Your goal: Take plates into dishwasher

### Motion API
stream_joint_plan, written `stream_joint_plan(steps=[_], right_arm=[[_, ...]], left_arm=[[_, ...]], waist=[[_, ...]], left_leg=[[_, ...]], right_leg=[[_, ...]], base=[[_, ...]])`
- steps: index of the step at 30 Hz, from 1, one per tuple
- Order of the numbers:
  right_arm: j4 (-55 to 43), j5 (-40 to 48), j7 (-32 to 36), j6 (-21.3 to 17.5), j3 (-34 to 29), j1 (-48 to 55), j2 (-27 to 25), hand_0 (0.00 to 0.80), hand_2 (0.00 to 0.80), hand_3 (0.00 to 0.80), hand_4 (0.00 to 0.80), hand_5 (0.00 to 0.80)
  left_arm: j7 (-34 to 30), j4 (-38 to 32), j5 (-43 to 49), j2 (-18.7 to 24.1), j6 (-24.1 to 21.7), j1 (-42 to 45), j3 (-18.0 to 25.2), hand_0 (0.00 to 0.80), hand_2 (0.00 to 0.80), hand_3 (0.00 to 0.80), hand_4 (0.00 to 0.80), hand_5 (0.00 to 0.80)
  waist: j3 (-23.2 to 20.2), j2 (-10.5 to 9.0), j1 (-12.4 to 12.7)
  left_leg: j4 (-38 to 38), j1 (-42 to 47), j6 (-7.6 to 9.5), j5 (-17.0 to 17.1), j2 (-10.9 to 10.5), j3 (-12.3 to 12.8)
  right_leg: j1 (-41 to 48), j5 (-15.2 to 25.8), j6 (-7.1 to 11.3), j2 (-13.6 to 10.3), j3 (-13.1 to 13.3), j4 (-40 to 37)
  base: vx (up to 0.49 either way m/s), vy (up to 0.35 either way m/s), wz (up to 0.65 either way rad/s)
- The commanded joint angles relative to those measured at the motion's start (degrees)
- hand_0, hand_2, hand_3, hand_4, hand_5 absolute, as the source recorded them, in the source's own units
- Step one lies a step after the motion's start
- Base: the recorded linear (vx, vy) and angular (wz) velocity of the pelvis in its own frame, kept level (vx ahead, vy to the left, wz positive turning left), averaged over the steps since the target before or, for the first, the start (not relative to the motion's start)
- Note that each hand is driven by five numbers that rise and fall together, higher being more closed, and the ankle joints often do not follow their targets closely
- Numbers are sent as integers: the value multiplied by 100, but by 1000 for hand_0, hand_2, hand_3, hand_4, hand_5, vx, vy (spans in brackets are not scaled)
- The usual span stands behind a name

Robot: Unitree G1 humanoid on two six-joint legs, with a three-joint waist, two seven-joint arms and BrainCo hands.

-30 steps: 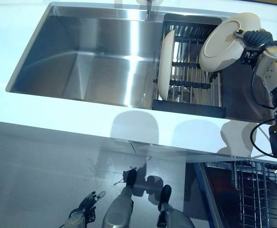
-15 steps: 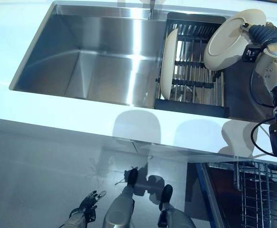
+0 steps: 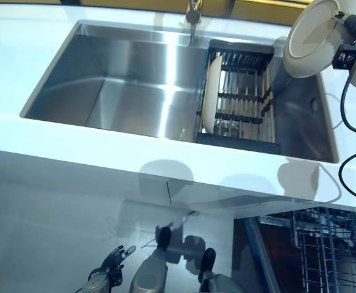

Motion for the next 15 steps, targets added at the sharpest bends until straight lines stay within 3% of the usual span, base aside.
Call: stream_joint_plan(steps=[1, 7, 15], right_arm=[[-409, -20, 13, -252, 588, -439, -324, 800, 800, 800, 800, 800], [-439, 7, 117, -145, 624, -411, -433, 800, 800, 800, 800, 800], [-780, -863, 806, 31, 933, -116, -726, 800, 800, 800, 800, 800]], left_arm=[[87, 314, 184, 97, -10, 247, -59, 0, 0, 0, 0, 0], [107, 427, 314, 78, 15, 314, 26, 0, 0, 0, 0, 0], [200, 409, 530, 114, 108, 219, 212, 0, 0, 0, 0, 0]], waist=[[-851, -315, -15], [-1122, -411, -93], [-1317, -500, -343]], left_leg=[[-21, 381, -106, -444, 144, 212], [-21, 589, -109, -522, 172, 302], [-21, 845, -78, -643, 195, 537]], right_leg=[[12, 228, 316, -391, 149, -11], [164, 190, 308, -349, 259, -11], [281, 206, 316, -285, 576, -11]], base=[[43, -7, -17], [18, -1, -5], [-19, 12, -11]])
